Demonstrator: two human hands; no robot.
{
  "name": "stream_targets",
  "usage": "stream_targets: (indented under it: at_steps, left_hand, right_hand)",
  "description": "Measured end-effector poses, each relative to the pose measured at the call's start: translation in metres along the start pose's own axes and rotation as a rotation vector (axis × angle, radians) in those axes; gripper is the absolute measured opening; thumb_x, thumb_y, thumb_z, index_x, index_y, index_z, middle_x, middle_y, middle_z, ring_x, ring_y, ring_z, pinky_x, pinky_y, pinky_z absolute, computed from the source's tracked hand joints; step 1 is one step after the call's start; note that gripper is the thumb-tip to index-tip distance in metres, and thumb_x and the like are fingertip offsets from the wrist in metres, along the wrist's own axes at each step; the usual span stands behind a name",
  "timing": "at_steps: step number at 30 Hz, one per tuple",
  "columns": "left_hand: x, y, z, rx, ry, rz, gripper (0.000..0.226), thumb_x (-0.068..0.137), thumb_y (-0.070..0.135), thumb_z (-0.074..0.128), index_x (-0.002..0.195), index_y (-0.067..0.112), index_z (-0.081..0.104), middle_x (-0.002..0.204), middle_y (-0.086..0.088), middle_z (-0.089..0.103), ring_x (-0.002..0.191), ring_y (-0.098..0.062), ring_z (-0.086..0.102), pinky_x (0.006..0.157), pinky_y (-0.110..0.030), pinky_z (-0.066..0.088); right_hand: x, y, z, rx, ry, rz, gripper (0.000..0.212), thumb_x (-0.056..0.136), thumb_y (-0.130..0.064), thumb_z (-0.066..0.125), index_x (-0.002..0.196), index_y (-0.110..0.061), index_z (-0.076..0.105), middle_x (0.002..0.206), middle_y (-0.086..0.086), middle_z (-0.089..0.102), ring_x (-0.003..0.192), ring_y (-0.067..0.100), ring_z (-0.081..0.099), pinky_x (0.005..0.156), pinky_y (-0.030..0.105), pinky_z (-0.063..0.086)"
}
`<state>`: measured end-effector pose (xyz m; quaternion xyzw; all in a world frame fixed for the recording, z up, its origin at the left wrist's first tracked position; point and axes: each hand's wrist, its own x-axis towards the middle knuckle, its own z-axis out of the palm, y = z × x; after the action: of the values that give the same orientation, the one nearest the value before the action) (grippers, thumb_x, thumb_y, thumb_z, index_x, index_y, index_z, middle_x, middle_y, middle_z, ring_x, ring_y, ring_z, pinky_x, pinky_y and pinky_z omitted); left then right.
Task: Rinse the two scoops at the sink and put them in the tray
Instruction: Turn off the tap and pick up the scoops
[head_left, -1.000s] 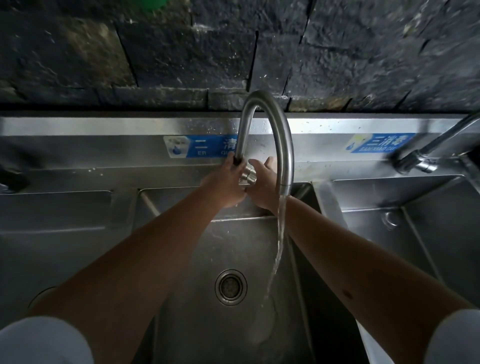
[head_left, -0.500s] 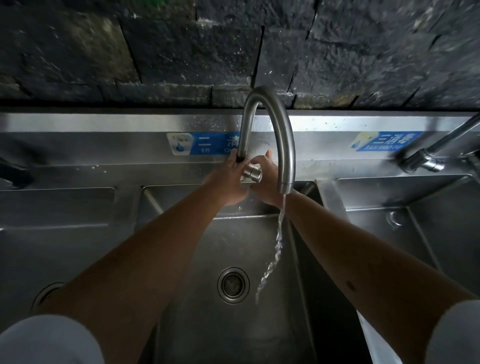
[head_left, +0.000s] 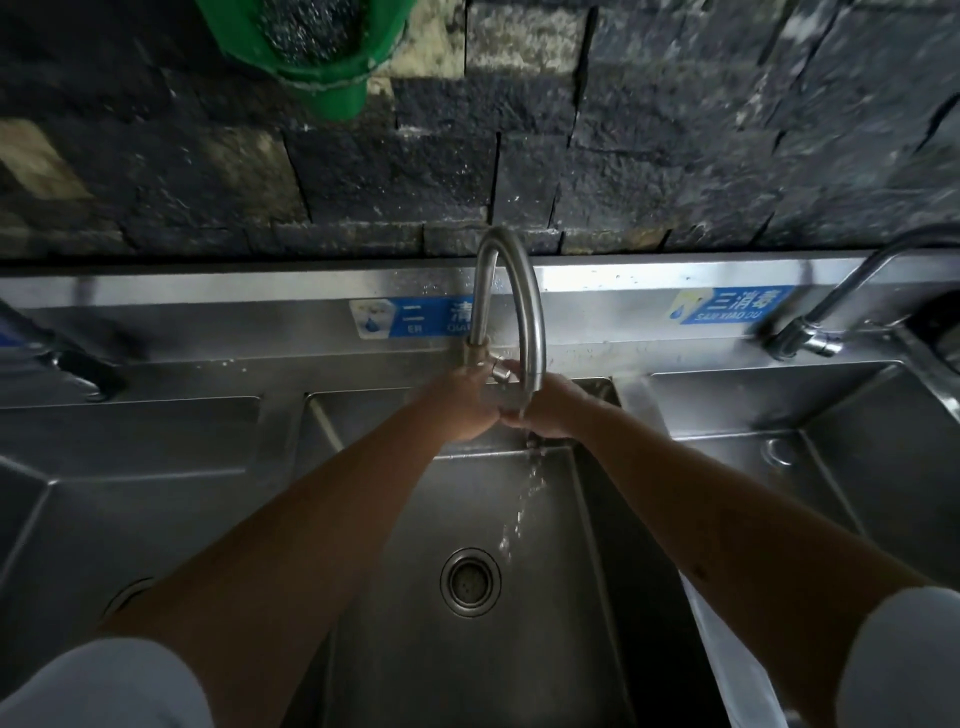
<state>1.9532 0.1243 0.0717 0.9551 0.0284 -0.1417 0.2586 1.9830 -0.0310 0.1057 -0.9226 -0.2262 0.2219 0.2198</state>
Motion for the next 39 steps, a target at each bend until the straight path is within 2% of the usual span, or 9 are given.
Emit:
stream_targets:
  at_steps: [1, 3, 6, 11, 18, 23, 30, 35, 39]
  left_hand:
    - [-0.012, 0.002, 0.002, 0.007, 0.017, -0.007, 0.075, 0.086, 0.042, 0.056, 0.151, 0.031, 0.021, 0.159, -0.011, 0.027, 0.12, -0.035, 0.056, 0.084, -0.041, 0.052]
    - [-0.035, 0.004, 0.007, 0.102, 0.037, -0.027, 0.075, 0.087, 0.05, 0.052, 0.152, 0.032, 0.019, 0.162, -0.011, 0.02, 0.138, -0.038, 0.036, 0.104, -0.052, 0.041]
    - [-0.074, 0.006, 0.019, 0.249, 0.063, -0.031, 0.077, 0.085, 0.063, 0.044, 0.152, 0.035, 0.016, 0.164, -0.007, 0.01, 0.147, -0.033, 0.018, 0.109, -0.055, 0.028]
    - [-0.136, 0.015, 0.036, 0.343, 0.119, 0.023, 0.088, 0.082, 0.074, 0.036, 0.152, 0.031, 0.007, 0.164, -0.011, 0.002, 0.149, -0.036, 0.008, 0.112, -0.056, 0.024]
    - [-0.196, 0.023, 0.065, 0.302, 0.125, -0.022, 0.104, 0.064, 0.094, 0.017, 0.15, 0.04, -0.003, 0.164, -0.006, -0.01, 0.15, -0.033, -0.005, 0.114, -0.059, 0.011]
    - [-0.212, 0.039, 0.089, 0.286, 0.11, 0.003, 0.104, 0.063, 0.093, 0.02, 0.15, 0.042, -0.004, 0.163, -0.004, -0.017, 0.15, -0.032, -0.006, 0.115, -0.06, 0.013]
    - [-0.201, 0.085, 0.128, 0.292, 0.025, 0.017, 0.107, 0.063, 0.094, 0.023, 0.151, 0.04, -0.005, 0.161, -0.008, -0.022, 0.147, -0.034, -0.018, 0.116, -0.057, 0.007]
    - [-0.179, 0.138, 0.159, 0.272, -0.036, 0.069, 0.11, 0.058, 0.098, 0.016, 0.15, 0.041, -0.006, 0.163, -0.006, -0.016, 0.148, -0.033, -0.017, 0.116, -0.058, 0.008]
    - [-0.157, 0.197, 0.193, 0.22, -0.178, 0.143, 0.11, 0.059, 0.098, 0.016, 0.15, 0.04, -0.003, 0.164, -0.008, -0.007, 0.149, -0.033, -0.013, 0.116, -0.057, 0.007]
  right_hand:
    - [-0.008, -0.001, 0.006, -0.012, 0.022, 0.002, 0.06, 0.089, -0.025, 0.068, 0.143, -0.018, 0.043, 0.125, 0.008, 0.058, 0.108, 0.024, 0.06, 0.069, 0.015, 0.044]
    - [-0.025, -0.002, 0.018, -0.06, 0.047, 0.018, 0.065, 0.086, -0.04, 0.067, 0.143, -0.021, 0.043, 0.137, 0.006, 0.051, 0.129, 0.03, 0.051, 0.091, 0.039, 0.053]
    - [-0.054, -0.002, 0.031, -0.177, 0.058, 0.033, 0.089, 0.078, -0.058, 0.064, 0.152, -0.026, 0.026, 0.165, 0.001, 0.012, 0.15, 0.028, 0.018, 0.112, 0.061, 0.033]
    - [-0.107, 0.002, 0.052, -0.264, 0.098, 0.028, 0.103, 0.076, -0.062, 0.067, 0.153, -0.037, 0.003, 0.167, 0.001, -0.004, 0.152, 0.027, 0.001, 0.118, 0.055, 0.02]
    - [-0.188, 0.017, 0.084, -0.335, 0.076, 0.082, 0.115, 0.064, -0.092, 0.039, 0.153, -0.036, -0.006, 0.165, 0.001, -0.017, 0.152, 0.028, -0.011, 0.119, 0.055, 0.007]
    - [-0.226, 0.038, 0.096, -0.367, 0.023, 0.117, 0.129, 0.046, -0.104, 0.018, 0.152, -0.037, -0.015, 0.161, -0.001, -0.03, 0.148, 0.028, -0.023, 0.117, 0.057, -0.003]
    - [-0.259, 0.084, 0.089, -0.32, 0.066, 0.199, 0.126, 0.05, -0.103, 0.019, 0.151, -0.037, -0.017, 0.156, -0.001, -0.035, 0.145, 0.029, -0.028, 0.115, 0.061, -0.005]
    - [-0.286, 0.139, 0.07, -0.28, 0.077, 0.264, 0.121, 0.055, -0.102, 0.014, 0.152, -0.036, -0.015, 0.15, -0.001, -0.038, 0.137, 0.027, -0.034, 0.115, 0.059, -0.008]
    - [-0.311, 0.197, 0.053, -0.275, 0.058, 0.366, 0.108, 0.068, -0.092, 0.022, 0.153, -0.035, -0.015, 0.157, 0.001, -0.034, 0.144, 0.03, -0.028, 0.115, 0.06, -0.006]
